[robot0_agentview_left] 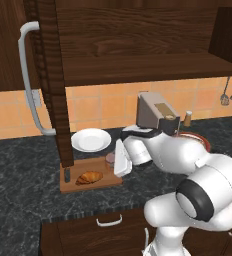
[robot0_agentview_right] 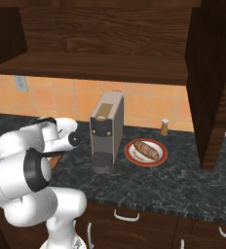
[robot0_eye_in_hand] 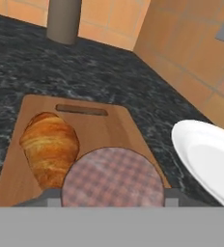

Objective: From the different types of pastries on the counter, select a croissant and place it on the cutting board. Then retrieve a jar of jam from the cabinet and place it alongside the croissant on the cutting board.

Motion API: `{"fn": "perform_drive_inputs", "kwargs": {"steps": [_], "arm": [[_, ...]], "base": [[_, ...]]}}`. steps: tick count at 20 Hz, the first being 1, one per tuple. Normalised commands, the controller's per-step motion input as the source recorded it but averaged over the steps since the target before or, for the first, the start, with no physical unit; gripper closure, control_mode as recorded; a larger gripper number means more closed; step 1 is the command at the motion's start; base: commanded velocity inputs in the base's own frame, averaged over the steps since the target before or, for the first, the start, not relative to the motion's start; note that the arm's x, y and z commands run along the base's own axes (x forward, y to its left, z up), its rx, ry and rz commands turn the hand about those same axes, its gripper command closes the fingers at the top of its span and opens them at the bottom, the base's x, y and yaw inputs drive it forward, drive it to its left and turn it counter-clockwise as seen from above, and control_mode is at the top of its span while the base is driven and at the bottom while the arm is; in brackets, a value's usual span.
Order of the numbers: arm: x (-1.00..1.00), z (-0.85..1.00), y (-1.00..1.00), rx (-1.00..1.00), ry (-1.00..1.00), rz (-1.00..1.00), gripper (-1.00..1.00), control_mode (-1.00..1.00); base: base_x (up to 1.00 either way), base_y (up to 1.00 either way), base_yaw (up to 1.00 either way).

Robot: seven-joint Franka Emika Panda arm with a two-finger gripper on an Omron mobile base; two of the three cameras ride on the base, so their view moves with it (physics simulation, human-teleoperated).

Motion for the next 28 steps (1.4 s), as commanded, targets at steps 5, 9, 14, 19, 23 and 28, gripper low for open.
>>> {"fn": "perform_drive_inputs", "kwargs": {"steps": [5,9,14,19,23,28], "arm": [[0.11,0.00,0.01,0.00,-0.05,0.00,-1.00,-1.00],[0.00,0.26,0.03,0.00,-0.09,0.00,-1.00,-1.00],[-0.40,0.47,-0.20,0.01,-0.15,0.00,-1.00,-1.00],[-1.00,-0.24,-0.96,0.06,-0.03,0.06,-1.00,-1.00],[-1.00,-0.23,-1.00,0.15,-0.08,0.09,-1.00,-1.00],[-0.94,-0.19,-0.94,0.16,-0.06,0.07,-1.00,-1.00]], "base": [[0.00,0.00,0.00],[0.00,0.00,0.00],[0.00,0.00,0.00],[0.00,0.00,0.00],[0.00,0.00,0.00],[0.00,0.00,0.00]]}}
